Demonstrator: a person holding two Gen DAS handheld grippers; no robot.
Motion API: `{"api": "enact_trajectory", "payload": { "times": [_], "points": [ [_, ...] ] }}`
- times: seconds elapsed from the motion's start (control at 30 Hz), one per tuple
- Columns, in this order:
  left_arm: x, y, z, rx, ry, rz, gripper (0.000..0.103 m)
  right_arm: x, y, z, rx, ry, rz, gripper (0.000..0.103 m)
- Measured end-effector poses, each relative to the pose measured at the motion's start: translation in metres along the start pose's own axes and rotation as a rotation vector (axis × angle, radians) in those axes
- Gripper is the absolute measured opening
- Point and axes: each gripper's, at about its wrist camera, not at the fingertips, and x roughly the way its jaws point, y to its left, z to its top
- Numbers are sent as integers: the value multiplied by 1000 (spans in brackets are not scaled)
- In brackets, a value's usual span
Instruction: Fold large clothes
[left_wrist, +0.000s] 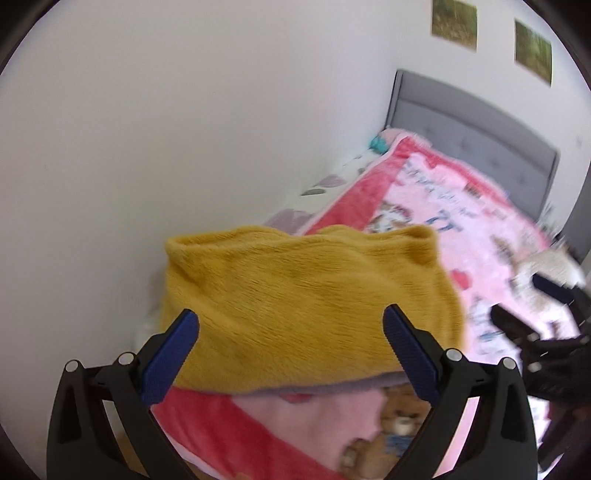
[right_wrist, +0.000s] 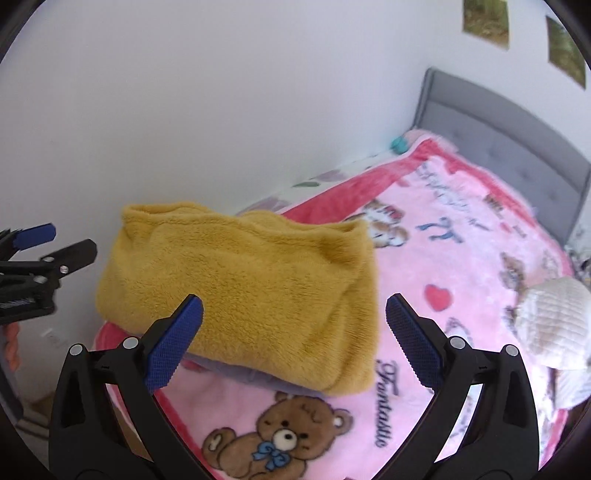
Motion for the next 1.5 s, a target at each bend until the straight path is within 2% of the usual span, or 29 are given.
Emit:
{"api": "enact_trajectory", "payload": {
  "times": [0.23, 0.4, 0.5, 0.67, 0.9, 1.1, 1.23, 1.33, 1.5],
  "points": [
    [-13, -8, -3, -13, -8, -26, 98, -12, -3, -6, 25, 8, -1, 95],
    [-8, -17, 0, 24, 2, -20, 98, -16, -6, -4, 56, -11, -7, 95],
    [-6, -18, 0, -1, 4, -34, 98, -16, -4, -3, 55, -14, -10, 95],
    [-4, -21, 0, -8, -9, 6, 98, -16, -4, -1, 51, -23, -17, 95],
    [-2, -31, 1, 12, -18, 12, 98, -17, -8, 3, 45, -42, -38, 95],
    [-2, -33, 4, 1, -25, -7, 98, -19, -15, 5, 51, -52, -52, 95],
    [-6, -32, 6, -15, -43, 12, 98, -19, -18, 4, 55, -51, -56, 95],
    [-6, -29, 7, -24, -27, -16, 98, -19, -18, 5, 63, -54, -51, 95],
    [-7, -28, 7, -8, -37, 30, 98, -19, -14, 4, 53, -53, -42, 95]
  ]
}}
